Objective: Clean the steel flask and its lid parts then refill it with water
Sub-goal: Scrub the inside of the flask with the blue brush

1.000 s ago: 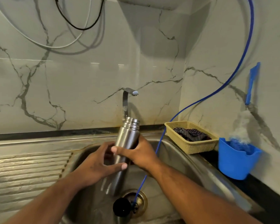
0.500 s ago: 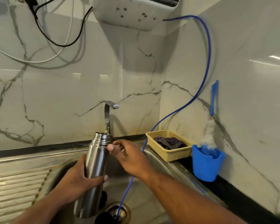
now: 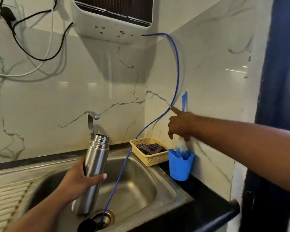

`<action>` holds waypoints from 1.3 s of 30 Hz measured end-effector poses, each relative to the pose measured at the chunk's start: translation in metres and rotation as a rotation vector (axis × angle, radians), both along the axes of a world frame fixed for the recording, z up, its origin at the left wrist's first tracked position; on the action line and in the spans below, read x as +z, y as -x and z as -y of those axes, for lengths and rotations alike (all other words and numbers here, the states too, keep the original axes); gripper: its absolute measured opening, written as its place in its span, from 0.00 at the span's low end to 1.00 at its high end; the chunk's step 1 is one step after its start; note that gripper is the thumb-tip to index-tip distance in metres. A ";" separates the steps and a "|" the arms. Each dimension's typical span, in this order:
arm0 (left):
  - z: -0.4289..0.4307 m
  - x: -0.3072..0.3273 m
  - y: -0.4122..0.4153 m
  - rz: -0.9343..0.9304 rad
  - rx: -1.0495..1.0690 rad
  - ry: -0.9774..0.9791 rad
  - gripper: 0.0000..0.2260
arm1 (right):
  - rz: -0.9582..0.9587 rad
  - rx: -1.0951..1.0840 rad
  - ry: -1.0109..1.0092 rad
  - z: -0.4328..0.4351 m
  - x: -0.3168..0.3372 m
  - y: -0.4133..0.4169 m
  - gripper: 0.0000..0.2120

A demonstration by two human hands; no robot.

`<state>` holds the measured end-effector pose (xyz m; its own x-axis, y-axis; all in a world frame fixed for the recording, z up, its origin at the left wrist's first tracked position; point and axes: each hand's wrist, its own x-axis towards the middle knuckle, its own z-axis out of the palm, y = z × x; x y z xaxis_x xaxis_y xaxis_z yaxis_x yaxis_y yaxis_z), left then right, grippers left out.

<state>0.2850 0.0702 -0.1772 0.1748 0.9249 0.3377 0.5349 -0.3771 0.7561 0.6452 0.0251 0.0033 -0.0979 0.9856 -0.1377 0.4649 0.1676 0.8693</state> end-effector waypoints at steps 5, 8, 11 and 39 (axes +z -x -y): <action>-0.003 -0.001 -0.027 0.063 -0.003 0.023 0.34 | -0.029 -0.071 -0.020 0.007 -0.014 -0.007 0.18; -0.003 -0.017 -0.031 0.074 -0.003 0.067 0.34 | -0.055 -0.048 -0.064 0.002 -0.023 -0.011 0.14; -0.006 -0.027 -0.024 0.042 -0.033 0.130 0.36 | -0.015 -0.016 -0.068 0.001 -0.022 -0.013 0.13; 0.001 0.013 0.076 0.943 0.051 0.686 0.33 | -1.458 0.542 0.043 -0.039 -0.083 0.168 0.31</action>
<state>0.2088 0.0687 -0.1637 0.0786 0.9626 -0.2593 -0.3445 0.2703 0.8990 0.4767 0.0642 -0.0797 -0.4977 0.7875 0.3636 0.7508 0.6010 -0.2739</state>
